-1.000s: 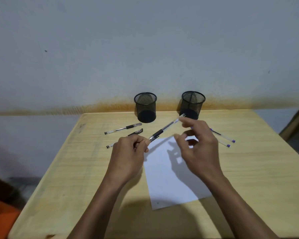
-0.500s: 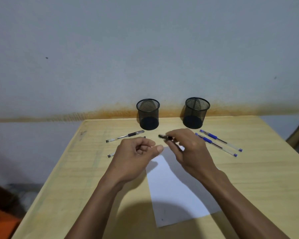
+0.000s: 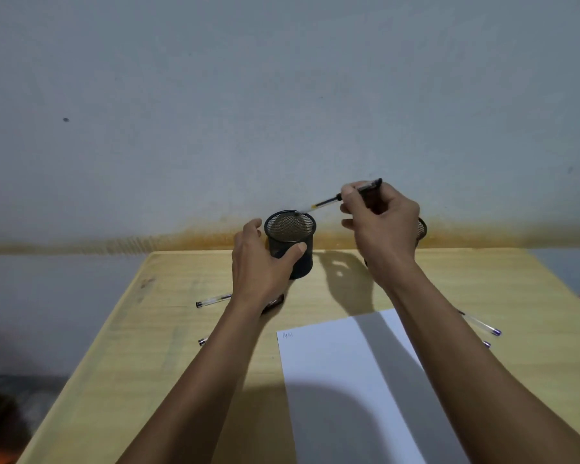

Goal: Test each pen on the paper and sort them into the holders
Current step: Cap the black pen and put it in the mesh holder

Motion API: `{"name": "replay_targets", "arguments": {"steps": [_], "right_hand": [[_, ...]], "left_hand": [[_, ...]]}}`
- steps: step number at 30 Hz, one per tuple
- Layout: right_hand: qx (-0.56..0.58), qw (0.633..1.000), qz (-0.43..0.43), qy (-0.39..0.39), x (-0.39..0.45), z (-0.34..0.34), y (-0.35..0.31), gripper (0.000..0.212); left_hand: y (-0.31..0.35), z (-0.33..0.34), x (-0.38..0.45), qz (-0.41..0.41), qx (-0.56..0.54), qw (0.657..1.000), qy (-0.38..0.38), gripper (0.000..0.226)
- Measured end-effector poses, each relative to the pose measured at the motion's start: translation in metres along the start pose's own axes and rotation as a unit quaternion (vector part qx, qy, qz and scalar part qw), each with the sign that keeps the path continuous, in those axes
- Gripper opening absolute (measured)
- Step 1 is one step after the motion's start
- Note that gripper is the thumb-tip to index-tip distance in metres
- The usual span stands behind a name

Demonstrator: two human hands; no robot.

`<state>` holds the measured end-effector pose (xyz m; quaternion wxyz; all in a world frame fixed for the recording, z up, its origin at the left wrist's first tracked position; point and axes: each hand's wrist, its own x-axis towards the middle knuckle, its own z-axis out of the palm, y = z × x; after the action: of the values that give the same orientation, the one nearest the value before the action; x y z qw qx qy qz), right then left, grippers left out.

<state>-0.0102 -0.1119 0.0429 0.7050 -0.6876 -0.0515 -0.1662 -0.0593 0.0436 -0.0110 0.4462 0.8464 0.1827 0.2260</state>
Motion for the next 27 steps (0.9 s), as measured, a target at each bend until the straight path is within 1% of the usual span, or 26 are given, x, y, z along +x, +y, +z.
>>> {"name": "replay_targets", "arguments": {"steps": [4, 6, 8, 10, 14, 18, 23, 27], "right_hand": [[-0.072, 0.996, 0.02, -0.038, 0.014, 0.02, 0.022, 0.01], [-0.101, 0.993, 0.032, -0.051, 0.014, 0.027, 0.03, 0.014], [-0.104, 0.991, 0.055, -0.067, 0.015, 0.031, 0.035, 0.018], [-0.095, 0.989, 0.079, -0.081, 0.018, 0.035, 0.04, 0.017], [-0.109, 0.987, 0.094, -0.072, 0.022, 0.043, 0.049, 0.022], [-0.106, 0.985, 0.115, -0.071, 0.021, 0.05, 0.055, 0.017], [-0.104, 0.985, 0.129, -0.058, 0.02, 0.054, 0.061, 0.02], [-0.102, 0.984, 0.135, -0.059, 0.017, 0.052, 0.061, 0.028]], "left_hand": [[-0.009, 0.012, 0.011, -0.001, -0.021, 1.0, 0.002, 0.092], [-0.012, 0.015, 0.012, 0.005, -0.026, 1.0, 0.008, 0.091], [-0.015, 0.017, 0.013, 0.011, -0.03, 0.999, 0.016, 0.09], [-0.016, 0.018, 0.013, 0.013, -0.037, 0.999, 0.021, 0.089], [-0.016, 0.02, 0.013, 0.019, -0.049, 0.998, 0.033, 0.083], [-0.016, 0.021, 0.013, 0.018, -0.054, 0.998, 0.04, 0.081], [-0.015, 0.02, 0.014, 0.009, -0.055, 0.998, 0.034, 0.08], [-0.014, 0.02, 0.013, 0.008, -0.055, 0.998, 0.034, 0.078]]}}
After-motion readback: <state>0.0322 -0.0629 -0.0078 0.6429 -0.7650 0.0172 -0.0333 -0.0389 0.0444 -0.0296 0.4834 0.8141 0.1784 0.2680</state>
